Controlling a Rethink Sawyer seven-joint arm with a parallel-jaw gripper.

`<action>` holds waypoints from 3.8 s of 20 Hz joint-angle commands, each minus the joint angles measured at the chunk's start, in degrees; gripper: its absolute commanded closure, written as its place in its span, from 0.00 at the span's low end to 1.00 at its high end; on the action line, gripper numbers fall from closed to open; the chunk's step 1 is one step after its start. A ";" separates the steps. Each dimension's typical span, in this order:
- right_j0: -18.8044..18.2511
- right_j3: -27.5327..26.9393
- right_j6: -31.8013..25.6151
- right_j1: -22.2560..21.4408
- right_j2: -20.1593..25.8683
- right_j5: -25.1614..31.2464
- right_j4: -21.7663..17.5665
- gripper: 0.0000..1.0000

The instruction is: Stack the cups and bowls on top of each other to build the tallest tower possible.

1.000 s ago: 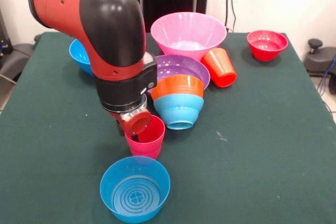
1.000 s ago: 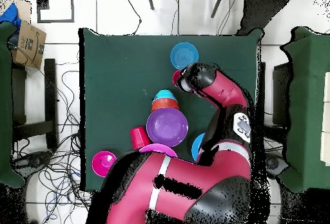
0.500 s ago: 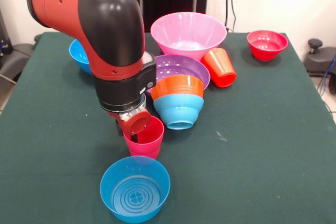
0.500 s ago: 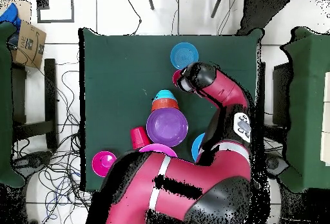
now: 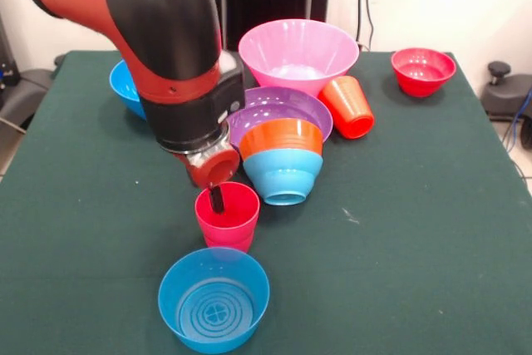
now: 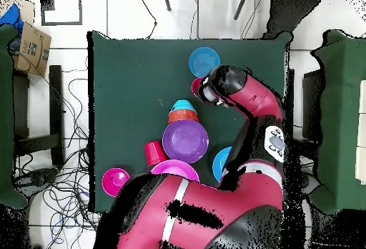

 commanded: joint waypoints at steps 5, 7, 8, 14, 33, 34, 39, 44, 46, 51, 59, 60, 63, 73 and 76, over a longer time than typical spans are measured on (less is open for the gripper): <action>0.21 -3.09 2.76 -3.16 3.45 8.22 -3.06 0.00; -0.65 -4.05 -0.39 -2.02 4.86 5.26 -3.78 0.00; -1.05 -4.35 -1.76 -1.48 5.58 3.71 -4.08 0.00; -3.11 -8.04 -8.15 2.04 9.13 -2.28 -5.72 0.00; -8.56 -14.07 -18.82 7.75 21.80 -1.87 -15.27 0.00; -8.80 -13.66 -18.46 7.59 22.44 -1.96 -15.37 0.00; -10.20 -11.65 -17.19 6.61 25.69 -3.67 -16.03 0.00; -10.57 -12.08 -15.78 6.62 26.59 -3.20 -18.19 0.00; -10.06 -13.28 -14.39 7.11 25.40 -2.25 -19.48 0.00; -8.77 -14.11 -10.31 7.18 22.41 -2.07 -21.69 0.00; -7.67 -14.67 -5.46 6.76 20.34 -1.04 -22.54 1.00; -7.72 -14.83 -5.55 6.89 20.41 -0.89 -22.48 1.00; -7.64 -14.78 -5.36 6.87 20.28 -0.85 -22.54 1.00; -7.56 -14.01 -3.99 6.63 20.73 -1.33 -22.53 1.00; -7.44 -13.40 -3.23 6.26 21.03 -1.37 -21.93 1.00</action>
